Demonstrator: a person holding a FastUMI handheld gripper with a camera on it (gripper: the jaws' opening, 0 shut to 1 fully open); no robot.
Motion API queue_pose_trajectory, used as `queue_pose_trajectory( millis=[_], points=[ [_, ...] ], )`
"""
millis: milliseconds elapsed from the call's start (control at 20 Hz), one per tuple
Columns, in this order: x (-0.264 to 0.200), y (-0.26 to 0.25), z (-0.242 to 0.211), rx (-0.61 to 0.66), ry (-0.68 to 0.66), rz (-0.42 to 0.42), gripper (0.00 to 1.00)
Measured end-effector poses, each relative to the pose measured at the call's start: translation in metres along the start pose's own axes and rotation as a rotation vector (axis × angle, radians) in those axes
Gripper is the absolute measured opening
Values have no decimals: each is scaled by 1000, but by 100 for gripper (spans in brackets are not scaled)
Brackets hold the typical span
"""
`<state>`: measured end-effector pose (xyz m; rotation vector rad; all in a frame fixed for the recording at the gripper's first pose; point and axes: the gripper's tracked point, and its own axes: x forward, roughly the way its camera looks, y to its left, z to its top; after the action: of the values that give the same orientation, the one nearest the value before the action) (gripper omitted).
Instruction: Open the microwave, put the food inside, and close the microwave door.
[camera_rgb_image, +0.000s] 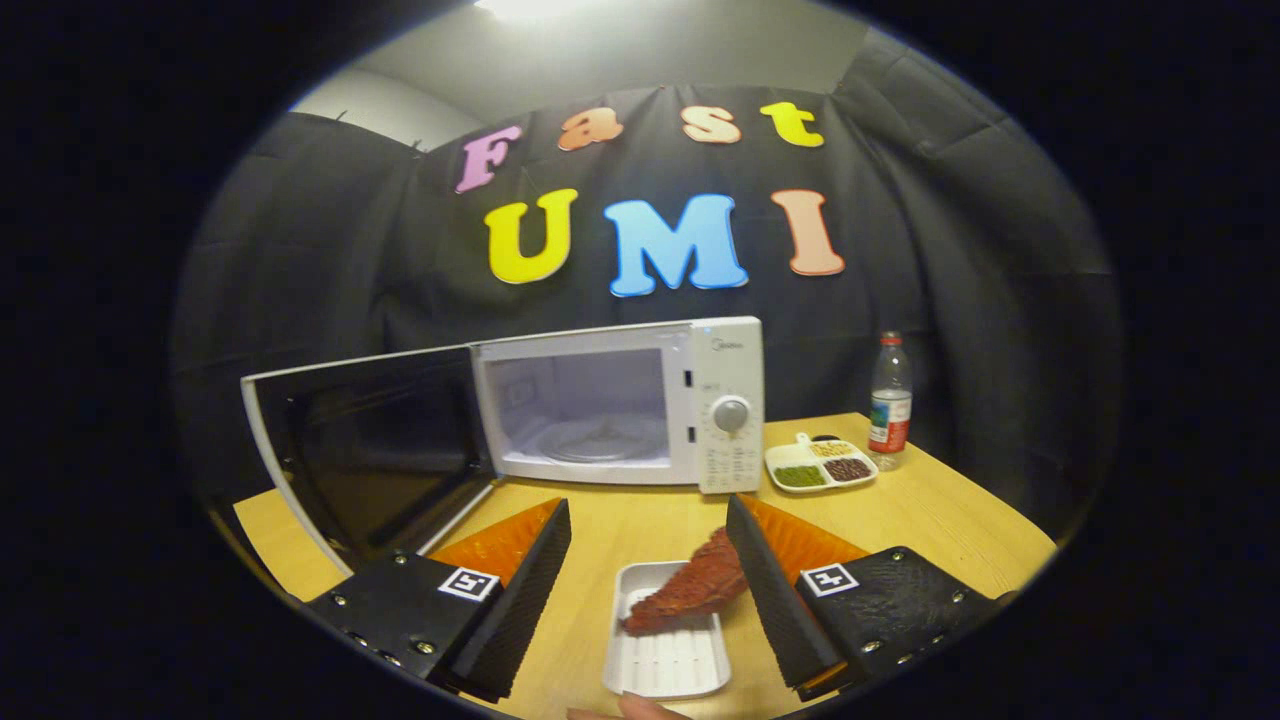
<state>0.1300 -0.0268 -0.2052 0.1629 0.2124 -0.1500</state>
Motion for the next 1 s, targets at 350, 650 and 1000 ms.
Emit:
queue_pose_trajectory(
  millis=[350,650,1000],
  points=[
    [36,-30,-46,214,142,31,97],
    [52,-14,-50,474,178,144,40],
    [46,3,-38,607,206,207,9]
  ],
)
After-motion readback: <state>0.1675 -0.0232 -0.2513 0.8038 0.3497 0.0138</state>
